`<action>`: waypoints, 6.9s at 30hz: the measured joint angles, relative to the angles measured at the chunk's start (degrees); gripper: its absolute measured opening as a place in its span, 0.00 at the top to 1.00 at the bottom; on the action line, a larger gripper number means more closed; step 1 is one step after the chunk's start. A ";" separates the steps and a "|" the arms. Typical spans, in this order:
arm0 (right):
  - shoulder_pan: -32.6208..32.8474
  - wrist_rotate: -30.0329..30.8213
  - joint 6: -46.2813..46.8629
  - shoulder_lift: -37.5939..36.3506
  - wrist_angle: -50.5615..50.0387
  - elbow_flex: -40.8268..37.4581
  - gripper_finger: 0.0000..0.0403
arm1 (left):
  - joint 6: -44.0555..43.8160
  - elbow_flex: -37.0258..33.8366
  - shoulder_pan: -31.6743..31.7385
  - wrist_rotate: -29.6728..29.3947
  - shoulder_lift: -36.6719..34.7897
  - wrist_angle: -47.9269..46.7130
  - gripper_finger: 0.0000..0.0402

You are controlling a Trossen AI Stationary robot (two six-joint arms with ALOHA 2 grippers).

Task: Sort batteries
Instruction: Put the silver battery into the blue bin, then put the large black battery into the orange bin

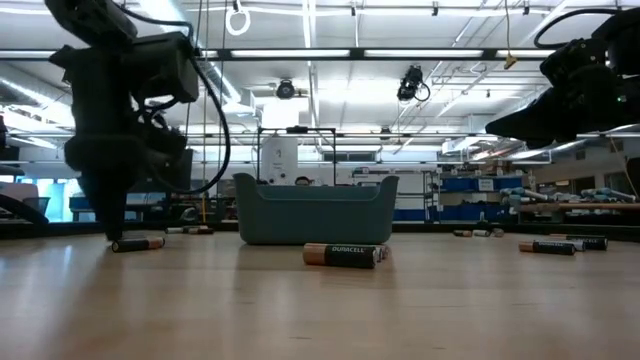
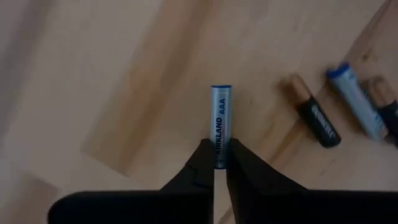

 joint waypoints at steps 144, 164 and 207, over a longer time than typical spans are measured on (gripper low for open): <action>19.05 10.08 28.53 42.29 -26.84 34.56 0.90 | 42.99 -4.79 5.27 4.77 -9.38 61.22 0.98; 23.58 9.06 52.70 59.27 -53.99 38.03 0.68 | 43.40 -7.32 5.31 3.14 -9.18 64.83 0.98; 17.59 3.22 41.94 77.24 -48.05 38.38 0.58 | 43.24 -7.32 5.29 3.17 -9.16 63.76 0.98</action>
